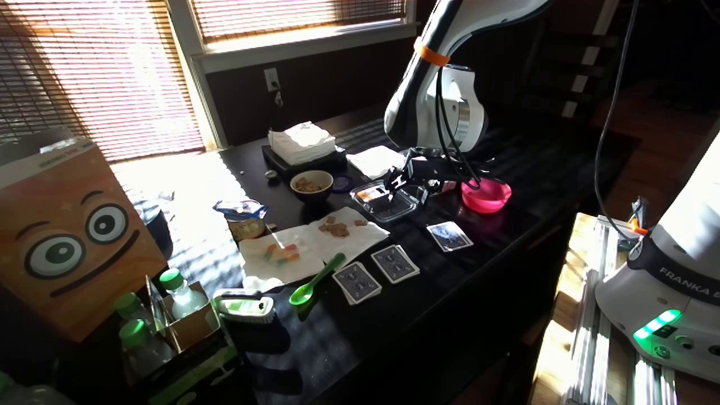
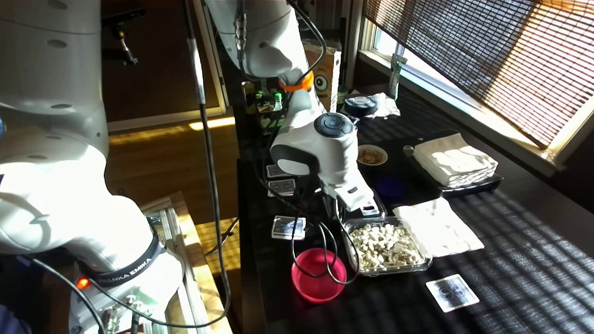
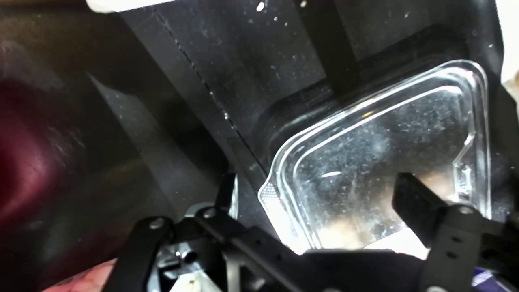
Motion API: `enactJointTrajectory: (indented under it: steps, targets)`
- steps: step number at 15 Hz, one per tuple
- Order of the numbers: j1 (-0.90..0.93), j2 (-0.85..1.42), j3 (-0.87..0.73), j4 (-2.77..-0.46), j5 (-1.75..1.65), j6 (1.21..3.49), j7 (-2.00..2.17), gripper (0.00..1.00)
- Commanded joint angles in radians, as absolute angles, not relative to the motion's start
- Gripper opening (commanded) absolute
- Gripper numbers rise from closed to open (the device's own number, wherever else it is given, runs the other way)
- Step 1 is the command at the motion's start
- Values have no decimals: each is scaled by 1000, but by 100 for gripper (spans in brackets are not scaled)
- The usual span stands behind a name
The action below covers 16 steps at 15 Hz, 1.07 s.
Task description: Put the transparent lid on the transparent bowl
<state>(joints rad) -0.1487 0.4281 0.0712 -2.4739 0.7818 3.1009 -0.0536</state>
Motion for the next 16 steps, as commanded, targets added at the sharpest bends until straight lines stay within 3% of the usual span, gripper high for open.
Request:
enactJointTrajectory:
  steps: [1,10,13,16]
  targets:
    - [-184,443,99,-2451,789,3091,-78,69]
    - [-212,436,116,-2455,788,3092,-79,5]
    - [-245,421,147,-2454,798,3085,-92,0]
    - [-300,404,196,-2456,809,3080,-113,2]
